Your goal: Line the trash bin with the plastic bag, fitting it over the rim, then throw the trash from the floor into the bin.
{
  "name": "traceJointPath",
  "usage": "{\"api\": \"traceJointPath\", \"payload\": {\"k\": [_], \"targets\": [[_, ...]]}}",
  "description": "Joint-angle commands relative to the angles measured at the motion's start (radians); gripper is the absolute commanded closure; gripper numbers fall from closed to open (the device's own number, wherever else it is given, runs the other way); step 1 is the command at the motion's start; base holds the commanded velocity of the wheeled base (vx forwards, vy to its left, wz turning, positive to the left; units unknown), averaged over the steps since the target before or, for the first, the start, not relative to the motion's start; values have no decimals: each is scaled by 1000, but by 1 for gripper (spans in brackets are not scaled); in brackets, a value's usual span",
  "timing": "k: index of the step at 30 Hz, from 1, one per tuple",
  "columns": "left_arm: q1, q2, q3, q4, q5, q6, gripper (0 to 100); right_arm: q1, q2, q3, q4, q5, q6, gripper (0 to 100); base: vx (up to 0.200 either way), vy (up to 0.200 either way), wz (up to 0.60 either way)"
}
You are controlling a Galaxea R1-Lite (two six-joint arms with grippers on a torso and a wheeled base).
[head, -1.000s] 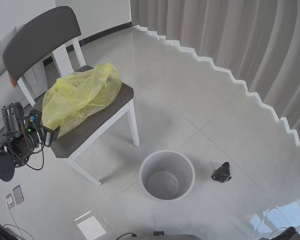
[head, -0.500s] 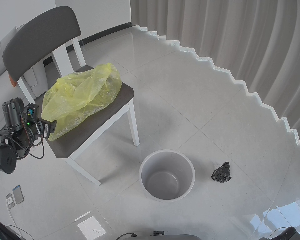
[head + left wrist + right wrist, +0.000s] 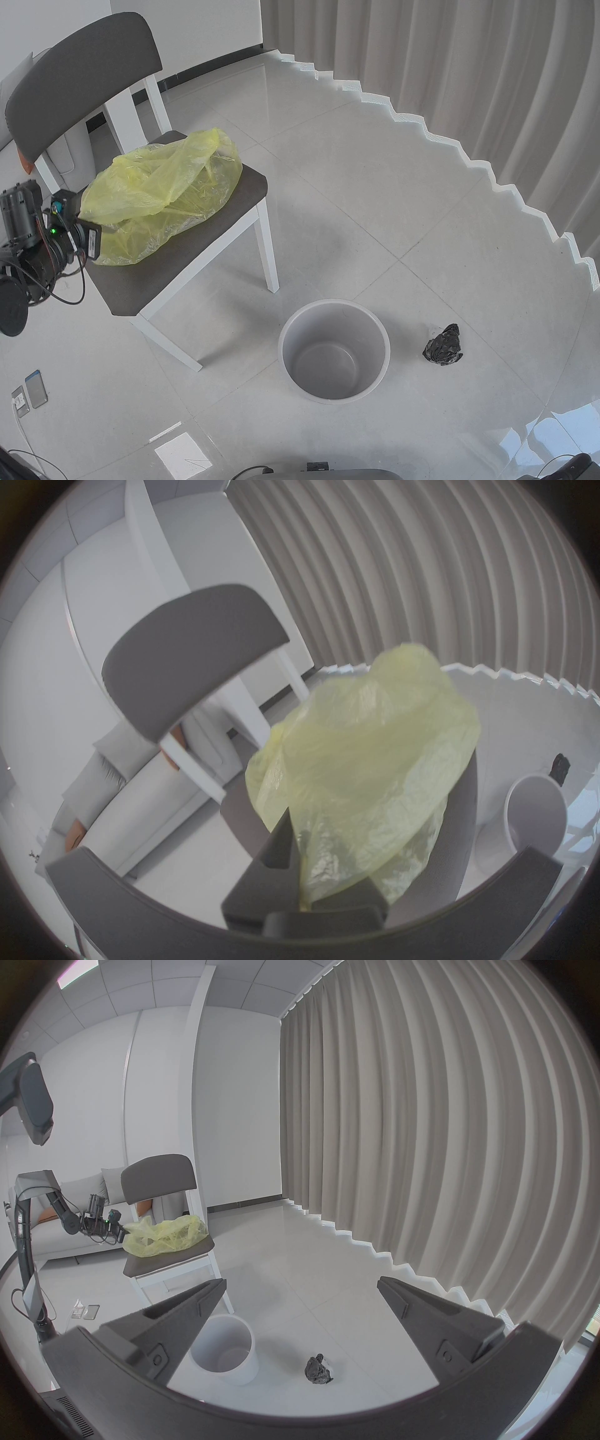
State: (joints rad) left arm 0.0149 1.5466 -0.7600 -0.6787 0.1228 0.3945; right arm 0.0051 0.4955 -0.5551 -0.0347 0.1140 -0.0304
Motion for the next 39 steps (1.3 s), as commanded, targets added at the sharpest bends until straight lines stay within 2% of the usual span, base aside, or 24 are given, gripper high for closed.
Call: {"api": "traceJointPath", "payload": {"k": [1,2,3,4,7,11,17,31,38,39], "targets": [[-78,-89,-119,45,-61,40,100,10,95,-78,1,13,-19,0,0,0,0],[-154,-138,-168,116,-71,73,100,12,143,-120,2,30,-31,0,0,0,0],[-168,-148,-177,131,-71,78,100,12,150,-128,2,33,-34,0,0,0,0],[-262,-200,-234,229,-71,99,100,12,201,-172,2,50,-42,0,0,0,0],[-412,-258,-366,413,-60,167,100,26,298,-263,4,73,-45,0,0,0,0],[-527,-293,-522,627,-60,307,100,96,414,-381,13,70,-40,0,0,0,0],[-593,-336,-550,765,-72,408,100,164,545,-468,13,69,-25,0,0,0,0],[-730,-338,-478,788,-71,480,100,188,782,-631,39,78,21,0,0,0,0],[-760,-316,-476,788,-71,511,100,204,828,-667,73,82,23,0,0,0,0],[-770,-312,-479,791,-71,517,100,204,847,-678,82,111,23,0,0,0,0]]}}
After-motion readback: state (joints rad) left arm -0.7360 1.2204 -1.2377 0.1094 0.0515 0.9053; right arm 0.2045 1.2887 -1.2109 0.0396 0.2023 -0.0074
